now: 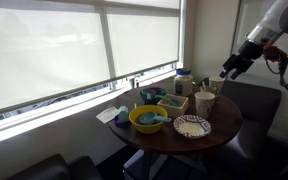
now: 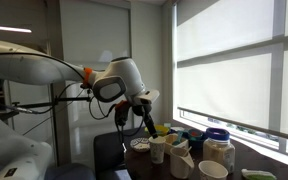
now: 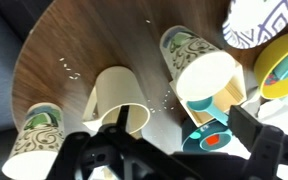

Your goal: Put the cup into the jar

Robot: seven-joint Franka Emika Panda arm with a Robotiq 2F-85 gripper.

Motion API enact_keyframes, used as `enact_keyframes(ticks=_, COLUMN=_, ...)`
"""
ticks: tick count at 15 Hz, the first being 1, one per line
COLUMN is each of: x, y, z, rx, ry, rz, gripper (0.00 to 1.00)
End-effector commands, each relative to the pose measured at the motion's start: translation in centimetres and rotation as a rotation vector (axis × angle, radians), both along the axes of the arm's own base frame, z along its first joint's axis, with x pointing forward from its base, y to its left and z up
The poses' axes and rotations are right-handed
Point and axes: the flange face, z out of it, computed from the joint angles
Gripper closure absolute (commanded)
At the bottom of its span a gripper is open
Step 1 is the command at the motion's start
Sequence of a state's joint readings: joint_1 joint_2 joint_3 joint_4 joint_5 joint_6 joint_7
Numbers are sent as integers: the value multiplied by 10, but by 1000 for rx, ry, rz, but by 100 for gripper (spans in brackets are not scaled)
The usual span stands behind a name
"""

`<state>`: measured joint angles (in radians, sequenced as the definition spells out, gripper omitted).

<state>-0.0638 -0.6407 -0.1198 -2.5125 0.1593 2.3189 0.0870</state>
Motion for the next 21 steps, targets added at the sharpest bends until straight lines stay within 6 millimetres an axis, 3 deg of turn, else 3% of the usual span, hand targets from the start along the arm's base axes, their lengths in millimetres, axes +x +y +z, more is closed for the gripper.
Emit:
enact_keyframes(ticks=1, x=23, y=25, z=-9, rx=60, ry=-44, rz=-34, gripper=0)
enact_keyframes(ticks=9, x=44, y=29, z=-59, rx=50, ry=51, rz=-154, gripper=0)
enact_keyframes(ticks=16, x=46, y=33, z=-75, rx=9, ry=53, rz=-120, gripper=0)
enact_keyframes(ticks=18, x=50, y=35, z=-81, rx=15, ry=39, rz=-117, gripper=7)
enact_keyframes(ticks=21, x=58, y=36, z=-89, rx=24, ry=9, rz=-123, gripper=40)
